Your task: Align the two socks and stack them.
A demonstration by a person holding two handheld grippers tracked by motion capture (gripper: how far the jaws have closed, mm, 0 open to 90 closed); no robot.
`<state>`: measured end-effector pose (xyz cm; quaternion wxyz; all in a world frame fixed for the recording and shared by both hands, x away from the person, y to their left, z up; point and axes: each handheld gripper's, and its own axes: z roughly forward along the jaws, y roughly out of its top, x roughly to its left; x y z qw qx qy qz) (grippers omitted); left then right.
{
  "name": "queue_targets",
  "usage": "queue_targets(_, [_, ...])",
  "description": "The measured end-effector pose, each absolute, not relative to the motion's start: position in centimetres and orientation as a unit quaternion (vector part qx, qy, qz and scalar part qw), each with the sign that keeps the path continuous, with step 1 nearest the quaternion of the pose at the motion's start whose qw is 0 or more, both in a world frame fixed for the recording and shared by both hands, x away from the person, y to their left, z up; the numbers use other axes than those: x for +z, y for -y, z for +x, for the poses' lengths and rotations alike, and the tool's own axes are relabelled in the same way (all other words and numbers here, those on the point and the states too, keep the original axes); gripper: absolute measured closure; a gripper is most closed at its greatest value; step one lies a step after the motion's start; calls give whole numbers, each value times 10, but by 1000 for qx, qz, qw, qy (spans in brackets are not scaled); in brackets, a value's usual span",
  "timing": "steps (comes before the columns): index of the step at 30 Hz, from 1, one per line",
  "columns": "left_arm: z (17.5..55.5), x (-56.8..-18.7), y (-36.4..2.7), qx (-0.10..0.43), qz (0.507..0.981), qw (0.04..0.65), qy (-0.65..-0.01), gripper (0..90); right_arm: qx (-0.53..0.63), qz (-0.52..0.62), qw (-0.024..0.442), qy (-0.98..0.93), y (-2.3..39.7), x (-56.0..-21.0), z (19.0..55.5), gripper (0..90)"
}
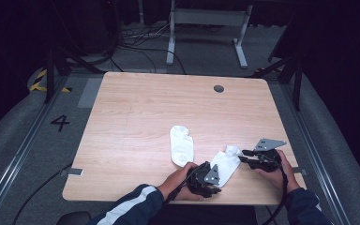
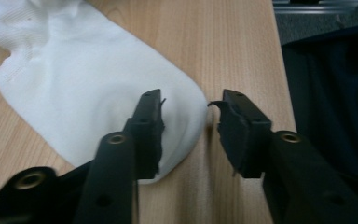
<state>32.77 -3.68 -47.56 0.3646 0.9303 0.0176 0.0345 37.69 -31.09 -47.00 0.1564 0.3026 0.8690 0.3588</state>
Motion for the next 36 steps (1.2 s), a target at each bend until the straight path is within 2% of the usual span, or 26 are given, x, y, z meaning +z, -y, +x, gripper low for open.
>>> queue_targets(8, [332,-474,31,24,929,368,-16,835,368,296,132,-871,316,-476,381,595])
queue_targets(9, [331,-472,31,27,930,367,-6,835,370,294,132,-871,315,-477,382,613])
queue_targets(14, [333,-467,25,28,926,376,-5,864,362,268,130,-883,304,-475,380,861])
queue_targets(17, [334,-461,21,25,920,391,-12,867,360,261,138,-885,301,-473,378,898])
queue_targets(20, [337,-453,15,25,912,409,-17,868,379,261,140,-877,302,-468,374,851])
queue_targets(24, [341,-440,4,34,902,428,-31,869,403,249,129,-871,305,-459,368,615])
queue_targets(26, [344,-434,-2,38,897,440,-39,870,405,231,126,-876,304,-457,364,535])
queue_targets(30, [349,-426,-10,42,889,454,-47,870,418,192,114,-881,295,-454,356,504])
queue_targets(33, [351,-424,-14,41,887,458,-53,870,413,173,126,-885,282,-457,354,536])
queue_targets(36, [352,-422,-16,42,884,463,-53,871,395,163,141,-893,270,-462,355,626])
